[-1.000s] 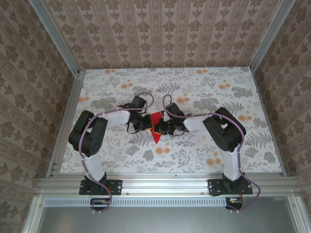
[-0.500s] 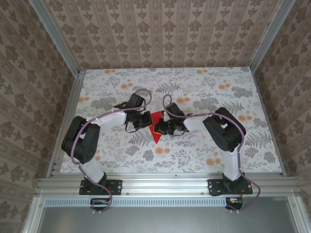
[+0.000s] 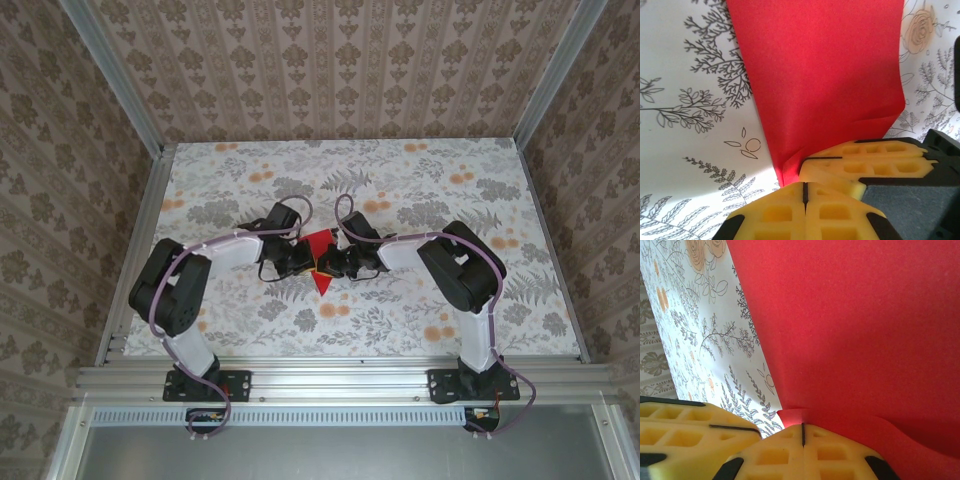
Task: Fold a paper plane with a square sheet of paper (pick it up from the middle)
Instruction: Third fold the triangle at the center of the table.
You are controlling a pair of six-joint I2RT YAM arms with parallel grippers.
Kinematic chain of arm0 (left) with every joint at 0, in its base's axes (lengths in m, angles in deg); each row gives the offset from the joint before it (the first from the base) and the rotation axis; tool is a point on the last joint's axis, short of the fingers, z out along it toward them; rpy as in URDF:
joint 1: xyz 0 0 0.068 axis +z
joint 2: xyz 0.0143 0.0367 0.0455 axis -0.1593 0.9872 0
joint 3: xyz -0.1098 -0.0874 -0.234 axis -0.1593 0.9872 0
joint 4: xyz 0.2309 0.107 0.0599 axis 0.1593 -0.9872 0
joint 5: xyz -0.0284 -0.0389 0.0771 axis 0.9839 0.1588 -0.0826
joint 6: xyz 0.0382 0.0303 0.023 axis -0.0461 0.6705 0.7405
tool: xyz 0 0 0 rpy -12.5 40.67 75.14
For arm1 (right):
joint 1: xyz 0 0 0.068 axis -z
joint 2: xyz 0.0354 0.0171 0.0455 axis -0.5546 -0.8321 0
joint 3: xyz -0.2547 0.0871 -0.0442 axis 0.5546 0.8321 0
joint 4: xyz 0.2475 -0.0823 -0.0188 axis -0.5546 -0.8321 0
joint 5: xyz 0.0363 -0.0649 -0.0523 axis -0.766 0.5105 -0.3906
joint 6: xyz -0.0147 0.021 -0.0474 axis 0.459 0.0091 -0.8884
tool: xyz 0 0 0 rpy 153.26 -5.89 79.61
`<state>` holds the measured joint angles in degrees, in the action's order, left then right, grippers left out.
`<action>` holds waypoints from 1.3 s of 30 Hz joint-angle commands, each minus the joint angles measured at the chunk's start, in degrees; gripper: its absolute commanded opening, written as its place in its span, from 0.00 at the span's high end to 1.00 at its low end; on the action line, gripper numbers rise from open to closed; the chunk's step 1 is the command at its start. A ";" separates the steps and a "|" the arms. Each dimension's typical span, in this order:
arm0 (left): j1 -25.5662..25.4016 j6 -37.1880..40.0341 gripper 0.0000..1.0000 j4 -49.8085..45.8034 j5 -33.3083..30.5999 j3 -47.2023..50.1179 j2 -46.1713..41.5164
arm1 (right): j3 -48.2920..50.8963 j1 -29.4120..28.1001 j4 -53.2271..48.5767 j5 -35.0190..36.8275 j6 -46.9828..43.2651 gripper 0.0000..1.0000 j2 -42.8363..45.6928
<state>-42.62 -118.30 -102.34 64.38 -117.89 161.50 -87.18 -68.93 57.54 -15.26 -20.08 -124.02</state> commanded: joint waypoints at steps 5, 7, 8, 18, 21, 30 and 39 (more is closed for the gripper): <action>-0.56 -1.71 1.00 0.66 -0.13 -0.57 3.38 | 1.03 0.26 -4.40 2.32 -0.55 1.00 -2.39; -0.56 -2.07 1.00 1.32 -0.05 -0.62 4.01 | 1.07 0.26 -4.45 2.33 -0.47 1.00 -2.33; -0.63 -2.14 1.00 1.33 -0.21 -0.77 4.30 | 1.09 0.26 -4.40 2.33 -0.49 1.00 -2.36; -0.65 -3.43 1.00 1.52 -2.09 0.38 6.38 | 1.22 0.26 -4.10 2.22 -0.33 1.00 -2.08; -0.65 -3.85 1.00 0.51 -3.74 0.56 6.47 | 1.43 0.26 -3.83 2.22 -0.09 1.00 -1.75; -0.65 -4.47 1.00 -2.31 -6.11 0.15 7.00 | 1.94 0.25 -3.26 2.42 0.19 1.00 -0.85; -1.09 -3.42 1.00 -5.77 -7.17 -1.67 8.47 | 1.72 0.52 -1.52 -0.35 0.71 1.00 2.05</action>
<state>-43.01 -121.73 -103.55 62.40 -120.21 165.89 -86.80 -68.51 57.65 -15.26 -19.86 -123.58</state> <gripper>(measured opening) 0.058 0.052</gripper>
